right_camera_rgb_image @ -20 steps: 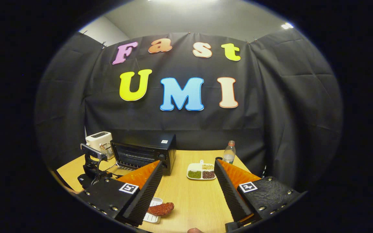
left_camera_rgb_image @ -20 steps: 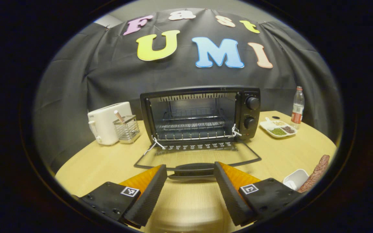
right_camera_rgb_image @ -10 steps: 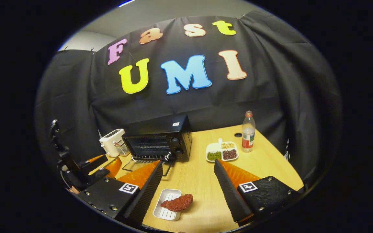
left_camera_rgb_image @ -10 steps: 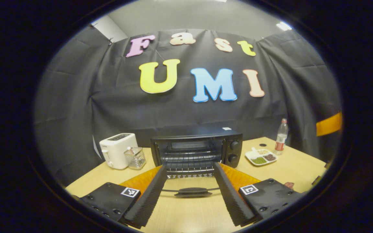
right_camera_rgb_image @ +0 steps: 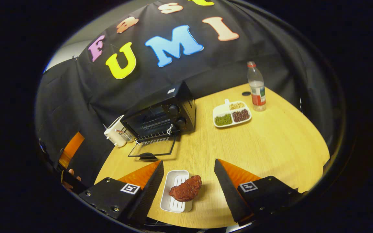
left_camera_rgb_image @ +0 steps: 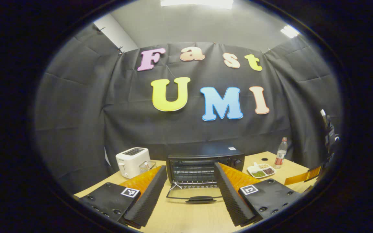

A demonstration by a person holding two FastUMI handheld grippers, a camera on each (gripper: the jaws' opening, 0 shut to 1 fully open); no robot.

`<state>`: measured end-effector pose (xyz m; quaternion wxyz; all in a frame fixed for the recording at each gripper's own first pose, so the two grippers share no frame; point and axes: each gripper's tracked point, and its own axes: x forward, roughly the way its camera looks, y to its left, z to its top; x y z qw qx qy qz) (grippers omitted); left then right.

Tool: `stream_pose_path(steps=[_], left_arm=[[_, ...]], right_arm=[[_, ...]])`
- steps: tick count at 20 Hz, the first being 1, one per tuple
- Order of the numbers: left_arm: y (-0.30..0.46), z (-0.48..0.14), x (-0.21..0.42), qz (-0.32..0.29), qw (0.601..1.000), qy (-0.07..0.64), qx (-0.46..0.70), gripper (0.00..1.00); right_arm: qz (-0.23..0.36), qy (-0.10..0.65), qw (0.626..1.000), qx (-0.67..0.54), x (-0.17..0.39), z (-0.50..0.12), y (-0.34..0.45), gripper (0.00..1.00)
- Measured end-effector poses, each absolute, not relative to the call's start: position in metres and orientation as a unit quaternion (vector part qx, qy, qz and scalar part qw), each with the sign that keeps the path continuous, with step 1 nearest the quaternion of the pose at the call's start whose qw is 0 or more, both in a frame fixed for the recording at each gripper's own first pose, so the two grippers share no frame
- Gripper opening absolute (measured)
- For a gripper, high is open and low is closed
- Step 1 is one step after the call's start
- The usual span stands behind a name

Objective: Open the electric oven with the left hand, put the food in, and close the electric oven.

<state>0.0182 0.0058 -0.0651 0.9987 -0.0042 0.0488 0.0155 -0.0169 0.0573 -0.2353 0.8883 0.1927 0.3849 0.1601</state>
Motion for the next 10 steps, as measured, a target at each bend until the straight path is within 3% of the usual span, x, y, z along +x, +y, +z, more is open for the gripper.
stream_pose_path(steps=[5,7,8,10], left_arm=[[0.016,-0.069,0.001,0.029,0.998,0.054,0.011,0.90],[0.018,-0.074,-0.003,0.030,0.998,0.063,0.006,1.00],[0.020,-0.077,-0.004,0.032,0.997,0.066,0.003,1.00],[0.022,-0.079,-0.005,0.036,0.997,0.069,0.001,0.97]], right_arm=[[0.156,0.452,0.841,0.255,-0.024,-0.276,0.066,0.95],[0.151,0.467,0.825,0.280,-0.029,-0.286,0.068,0.95],[0.141,0.473,0.819,0.292,-0.032,-0.290,0.067,0.93],[0.146,0.486,0.799,0.323,-0.036,-0.293,0.074,0.72]])
